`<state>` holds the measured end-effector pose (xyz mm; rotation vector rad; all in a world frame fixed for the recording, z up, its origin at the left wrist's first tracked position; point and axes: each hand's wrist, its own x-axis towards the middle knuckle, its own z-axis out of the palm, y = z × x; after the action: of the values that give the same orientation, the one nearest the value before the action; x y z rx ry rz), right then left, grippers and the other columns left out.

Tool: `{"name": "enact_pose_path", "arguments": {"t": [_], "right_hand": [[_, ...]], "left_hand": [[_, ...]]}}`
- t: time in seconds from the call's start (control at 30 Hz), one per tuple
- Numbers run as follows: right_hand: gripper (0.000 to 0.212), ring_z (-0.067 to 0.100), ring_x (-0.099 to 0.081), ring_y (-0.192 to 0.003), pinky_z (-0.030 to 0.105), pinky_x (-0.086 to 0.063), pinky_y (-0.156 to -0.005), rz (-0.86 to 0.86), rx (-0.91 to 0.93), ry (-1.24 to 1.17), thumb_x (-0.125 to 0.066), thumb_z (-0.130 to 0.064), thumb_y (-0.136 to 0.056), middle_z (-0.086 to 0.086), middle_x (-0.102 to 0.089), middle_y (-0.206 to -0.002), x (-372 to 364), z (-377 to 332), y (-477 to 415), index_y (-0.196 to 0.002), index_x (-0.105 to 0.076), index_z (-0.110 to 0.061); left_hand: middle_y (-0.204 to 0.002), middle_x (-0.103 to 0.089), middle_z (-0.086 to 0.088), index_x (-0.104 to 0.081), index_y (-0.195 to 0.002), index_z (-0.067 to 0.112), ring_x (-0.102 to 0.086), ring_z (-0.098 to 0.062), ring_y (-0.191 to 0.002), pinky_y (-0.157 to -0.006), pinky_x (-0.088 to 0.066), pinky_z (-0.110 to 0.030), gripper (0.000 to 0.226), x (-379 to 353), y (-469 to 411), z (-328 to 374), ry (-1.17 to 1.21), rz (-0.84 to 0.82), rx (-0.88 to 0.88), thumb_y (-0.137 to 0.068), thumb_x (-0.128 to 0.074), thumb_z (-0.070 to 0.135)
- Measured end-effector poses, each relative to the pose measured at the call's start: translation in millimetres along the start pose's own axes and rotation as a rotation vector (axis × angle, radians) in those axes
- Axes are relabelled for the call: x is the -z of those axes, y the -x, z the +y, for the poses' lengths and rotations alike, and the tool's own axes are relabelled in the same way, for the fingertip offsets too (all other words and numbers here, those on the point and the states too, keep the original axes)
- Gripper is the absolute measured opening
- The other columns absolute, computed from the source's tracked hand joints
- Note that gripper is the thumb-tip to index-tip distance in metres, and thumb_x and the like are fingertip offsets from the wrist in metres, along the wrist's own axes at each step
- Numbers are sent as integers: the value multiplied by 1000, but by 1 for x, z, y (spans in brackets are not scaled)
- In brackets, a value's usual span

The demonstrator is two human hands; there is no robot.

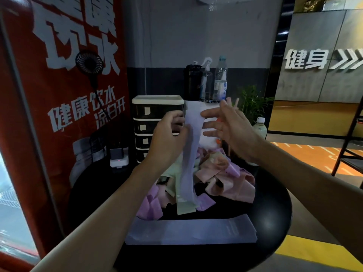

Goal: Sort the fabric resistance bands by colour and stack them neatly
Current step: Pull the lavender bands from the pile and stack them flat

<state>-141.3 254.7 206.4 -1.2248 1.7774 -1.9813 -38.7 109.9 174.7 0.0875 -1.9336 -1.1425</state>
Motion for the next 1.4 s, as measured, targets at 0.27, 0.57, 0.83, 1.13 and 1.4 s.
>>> {"name": "enact_pose_path", "arguments": {"t": [0.27,0.57,0.83,1.13,1.4], "right_hand": [[39,24,-66,-87,37,-55,-81,-17,38,-28,-38,-31,-104,17,-66,-105,-4,-8,7,-103,-66,-3],[25,22,-70,-83,33,-59,-79,78,64,169,-67,4,-85,19,-71,-89,-17,2,13,-90,-48,-12],[56,34,-70,-94,55,-56,-84,-72,-127,72,-75,-11,-83,13,-73,-104,-33,11,17,-129,-44,-16],[44,27,-69,-91,43,-55,-88,-192,-220,-47,-65,-2,-88,24,-70,-105,-31,28,38,-128,-48,-9],[48,28,-64,-89,36,-53,-77,-230,-294,-9,-75,-12,-82,22,-67,-105,-1,53,60,-125,-55,-15]], "left_hand": [[-88,-72,-3,-68,-96,15,-67,-3,-74,-66,-53,-15,7,1,-9,16,116,22,29,-90,-71,11],[-86,-70,-8,-67,-88,20,-63,-11,-74,-67,-54,-27,11,7,-16,29,179,24,49,-91,-70,10],[-91,-73,-13,-71,-95,6,-69,-13,-80,-71,-60,-33,5,15,-22,35,154,65,39,-91,-69,8],[-78,-68,-8,-68,-84,15,-62,-17,-66,-57,-50,-28,9,46,-27,23,118,205,70,-91,-69,10],[-85,-64,-17,-66,-80,17,-56,-24,-71,-64,-49,-34,13,81,-17,-2,90,327,133,-91,-68,12]]}}
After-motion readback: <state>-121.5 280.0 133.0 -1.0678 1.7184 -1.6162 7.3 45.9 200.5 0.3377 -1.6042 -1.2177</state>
